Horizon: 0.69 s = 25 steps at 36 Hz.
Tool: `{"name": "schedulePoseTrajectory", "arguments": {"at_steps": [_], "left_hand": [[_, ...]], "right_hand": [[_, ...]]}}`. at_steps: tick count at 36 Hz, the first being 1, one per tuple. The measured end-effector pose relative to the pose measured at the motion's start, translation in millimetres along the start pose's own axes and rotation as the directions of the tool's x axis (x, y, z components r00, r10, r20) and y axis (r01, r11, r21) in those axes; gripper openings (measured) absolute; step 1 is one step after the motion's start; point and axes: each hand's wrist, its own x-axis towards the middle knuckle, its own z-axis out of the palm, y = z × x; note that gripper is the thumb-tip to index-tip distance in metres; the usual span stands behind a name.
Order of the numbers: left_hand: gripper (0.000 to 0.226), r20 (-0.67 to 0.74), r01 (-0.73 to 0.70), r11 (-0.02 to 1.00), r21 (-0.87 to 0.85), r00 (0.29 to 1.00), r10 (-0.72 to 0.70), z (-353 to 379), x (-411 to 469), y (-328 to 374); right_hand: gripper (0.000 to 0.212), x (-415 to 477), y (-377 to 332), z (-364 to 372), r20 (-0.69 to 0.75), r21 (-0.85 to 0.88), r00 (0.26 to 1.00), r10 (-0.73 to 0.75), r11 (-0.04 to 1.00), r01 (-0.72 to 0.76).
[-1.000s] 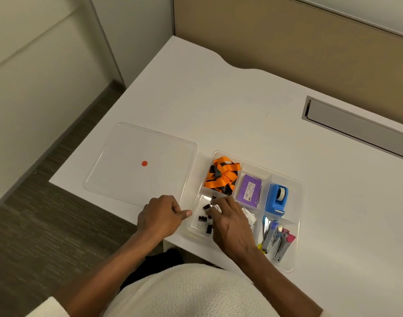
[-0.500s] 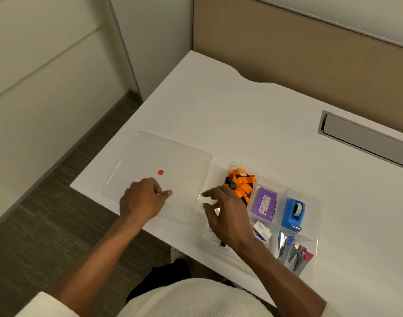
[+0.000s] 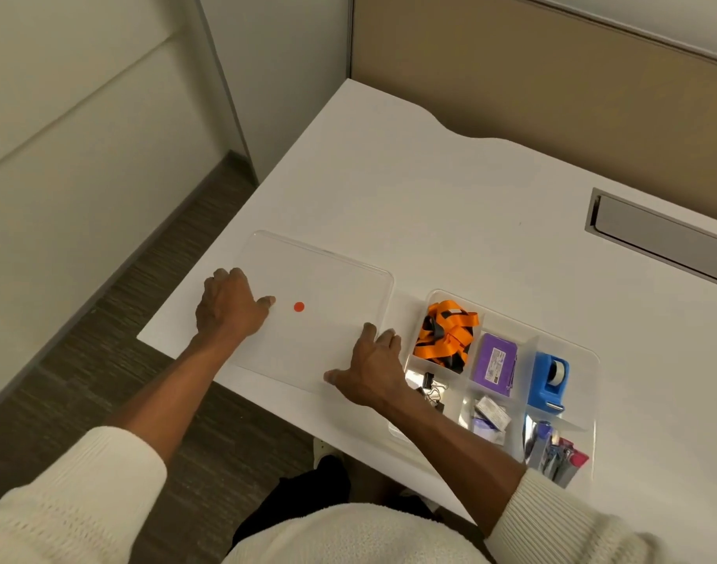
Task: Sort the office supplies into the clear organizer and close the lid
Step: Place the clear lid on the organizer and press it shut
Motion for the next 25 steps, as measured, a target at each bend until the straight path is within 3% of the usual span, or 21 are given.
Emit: {"name": "schedulePoseTrajectory", "arguments": {"at_steps": [5,9,14,18,21,25], "left_hand": [[0.071,-0.116,0.058,0.998,0.038,0.992,-0.054,6,8,-4],[0.092,-0.008,0.048,0.999,0.015,0.999,-0.048,8,15,-9],[0.087,0.009,0.021,1.000,-0.021,1.000,-0.021,11,15,-7],[0.089,0.045,0.074,0.996,-0.058,0.996,-0.071,6,18,-3],[0.104,0.080,0.170,0.973,-0.154,0.984,-0.159,-3,22,-3],[0.107,0.008,0.160,0.958,-0.237,0.987,-0.163,-18,26,-8]], "right_hand": [[0.101,-1,-4,4,-0.064,0.035,0.998,0.003,0.999,-0.001],[0.096,-4,-7,6,-0.088,0.075,0.996,0.014,0.997,-0.007],[0.095,-4,-14,3,-0.164,0.215,0.986,0.038,0.977,-0.002],[0.096,-4,-20,-2,-0.188,0.426,0.976,0.113,0.904,-0.023],[0.095,-6,-23,-9,-0.179,0.562,0.972,0.152,0.827,-0.026],[0.095,-16,-26,-19,-0.231,0.619,0.967,0.112,0.783,0.058]]}}
